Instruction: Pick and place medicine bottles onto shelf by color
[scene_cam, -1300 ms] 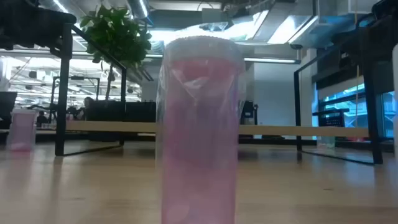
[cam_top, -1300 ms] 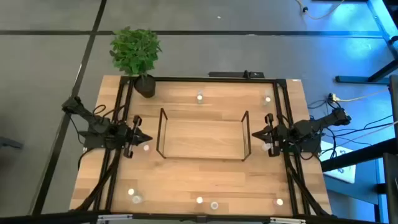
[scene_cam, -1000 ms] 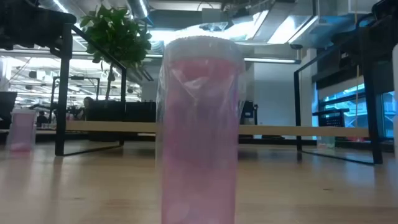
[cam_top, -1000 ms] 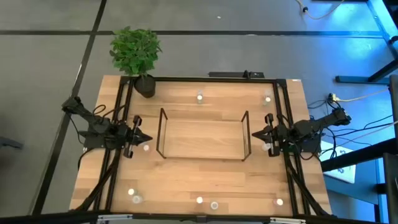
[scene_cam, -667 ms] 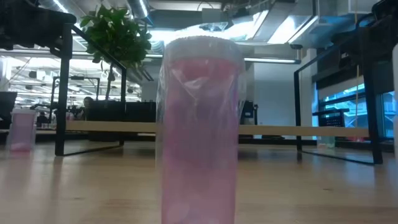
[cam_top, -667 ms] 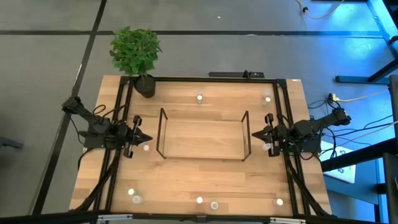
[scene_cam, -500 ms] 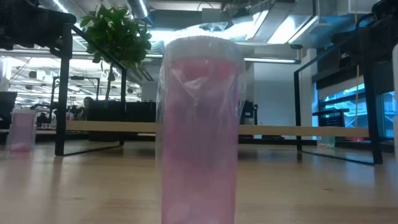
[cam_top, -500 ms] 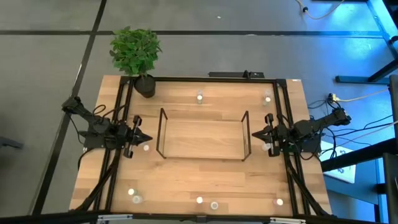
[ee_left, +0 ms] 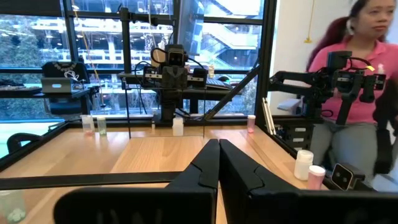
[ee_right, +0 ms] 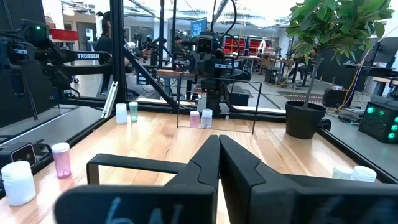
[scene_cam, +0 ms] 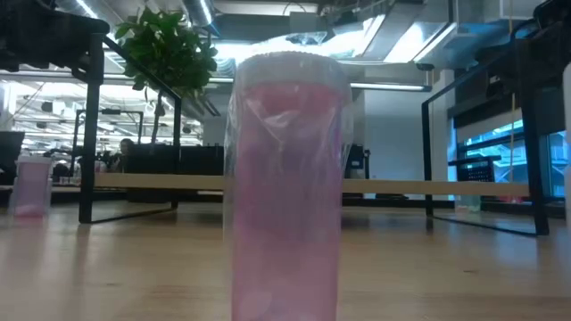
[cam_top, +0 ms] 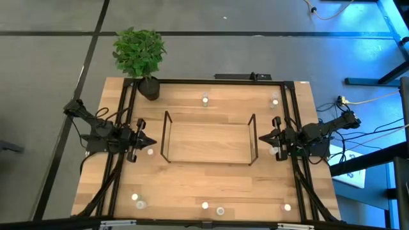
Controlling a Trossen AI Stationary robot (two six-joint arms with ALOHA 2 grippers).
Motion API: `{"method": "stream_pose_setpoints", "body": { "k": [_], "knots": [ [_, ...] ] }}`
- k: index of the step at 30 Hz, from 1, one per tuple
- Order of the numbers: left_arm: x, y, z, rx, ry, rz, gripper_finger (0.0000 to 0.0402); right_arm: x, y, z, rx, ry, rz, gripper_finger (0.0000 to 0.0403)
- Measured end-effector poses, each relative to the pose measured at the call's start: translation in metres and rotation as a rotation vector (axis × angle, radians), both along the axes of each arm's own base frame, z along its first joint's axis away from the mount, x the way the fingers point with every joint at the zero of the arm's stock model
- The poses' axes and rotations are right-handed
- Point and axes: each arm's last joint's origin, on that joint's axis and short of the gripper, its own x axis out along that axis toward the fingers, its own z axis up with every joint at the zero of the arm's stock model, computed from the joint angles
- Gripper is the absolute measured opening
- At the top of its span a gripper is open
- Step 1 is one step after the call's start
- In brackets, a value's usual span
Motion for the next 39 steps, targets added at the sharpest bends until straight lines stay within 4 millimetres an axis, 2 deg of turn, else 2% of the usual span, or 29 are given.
{"method": "stream_pose_setpoints", "body": {
  "k": [12,15,20,26,34,39],
  "knots": [
    [0.000,0.000,0.000,0.000,0.000,0.000,0.0000,0.000,0.000,0.000,-0.003,-0.001,-0.001,0.0014],
    [0.000,0.000,0.000,0.000,0.000,0.000,0.0000,0.000,0.001,0.001,0.050,-0.009,0.025,0.0014],
    [0.000,0.000,0.000,0.000,0.000,0.000,0.0000,-0.002,0.003,0.012,0.134,-0.113,0.150,0.0014],
    [0.000,0.000,0.000,0.000,0.000,0.000,0.0000,-0.006,0.002,0.025,0.201,-0.245,0.173,0.0006],
    [0.000,0.000,0.000,0.000,0.000,0.000,0.0000,-0.005,0.003,0.022,0.185,-0.210,0.197,0.0003],
    [0.000,0.000,0.000,0.000,0.000,0.000,0.0000,-0.005,0.002,0.022,0.131,-0.217,0.149,0.0002]
  ]
}}
